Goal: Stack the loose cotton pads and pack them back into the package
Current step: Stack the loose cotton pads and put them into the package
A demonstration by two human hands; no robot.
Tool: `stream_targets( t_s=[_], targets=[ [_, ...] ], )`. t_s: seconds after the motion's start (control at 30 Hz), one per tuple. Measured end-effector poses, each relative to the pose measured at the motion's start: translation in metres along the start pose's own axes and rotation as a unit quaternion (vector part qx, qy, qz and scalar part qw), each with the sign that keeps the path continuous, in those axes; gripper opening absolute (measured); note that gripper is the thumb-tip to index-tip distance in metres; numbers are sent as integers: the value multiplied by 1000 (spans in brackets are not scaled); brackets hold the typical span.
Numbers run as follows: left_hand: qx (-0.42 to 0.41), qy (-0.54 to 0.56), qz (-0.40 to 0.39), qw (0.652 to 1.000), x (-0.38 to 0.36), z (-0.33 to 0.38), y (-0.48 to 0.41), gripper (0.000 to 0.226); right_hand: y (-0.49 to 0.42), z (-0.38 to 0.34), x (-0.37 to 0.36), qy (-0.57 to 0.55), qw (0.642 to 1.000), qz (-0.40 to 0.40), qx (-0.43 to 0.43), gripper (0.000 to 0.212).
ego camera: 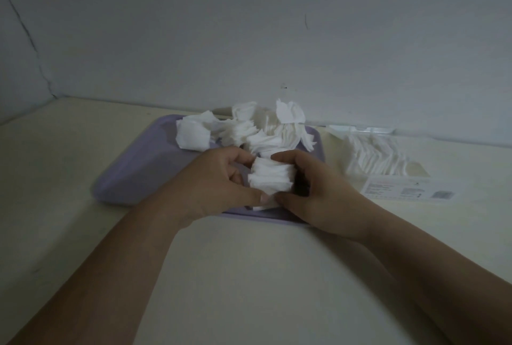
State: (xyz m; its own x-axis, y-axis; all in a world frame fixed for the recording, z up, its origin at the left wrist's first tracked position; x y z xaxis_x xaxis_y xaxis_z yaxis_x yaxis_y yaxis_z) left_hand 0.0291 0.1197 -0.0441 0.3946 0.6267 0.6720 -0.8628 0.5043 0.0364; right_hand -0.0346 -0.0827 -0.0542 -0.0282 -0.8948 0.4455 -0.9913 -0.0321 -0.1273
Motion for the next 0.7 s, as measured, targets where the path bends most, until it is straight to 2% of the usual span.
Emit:
stream_targets(
  t_s=[0.07, 0.33, 0.5, 0.6, 0.7],
  targets=[
    [-15, 11, -16, 1000, -1, 2, 0, 51, -1, 0, 0, -15, 1000, 1, -12, 60],
    [-52, 56, -27, 997, -10, 12, 3, 51, -5, -6, -15, -176, 982, -16, -63, 94],
    [-30, 18, 15, 999, -12, 8, 0, 49, -6, -4, -16, -250, 965, -17, -74, 98],
    [5, 38, -4, 999, -11, 13, 2, 47, -6, -3, -17, -282, 956, -27, -81, 90],
    [52, 67, 28, 996, -8, 21, 1, 17, -9, -4, -18, -339, 935, 35, -95, 56]
  ],
)
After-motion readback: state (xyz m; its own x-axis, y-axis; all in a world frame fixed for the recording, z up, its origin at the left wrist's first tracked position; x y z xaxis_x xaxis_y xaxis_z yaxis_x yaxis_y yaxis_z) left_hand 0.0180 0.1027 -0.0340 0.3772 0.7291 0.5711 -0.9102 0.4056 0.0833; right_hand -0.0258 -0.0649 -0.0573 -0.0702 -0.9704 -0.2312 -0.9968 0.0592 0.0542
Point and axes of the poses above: each hand's wrist, its own y-axis away from the middle knuckle, its own x-axis out of the back of the hand, z = x × y, the point moved 1 cm from there along -y, towards the middle knuckle, and after that the axes turned 15 degrees about -y, right-handed, at the moved point
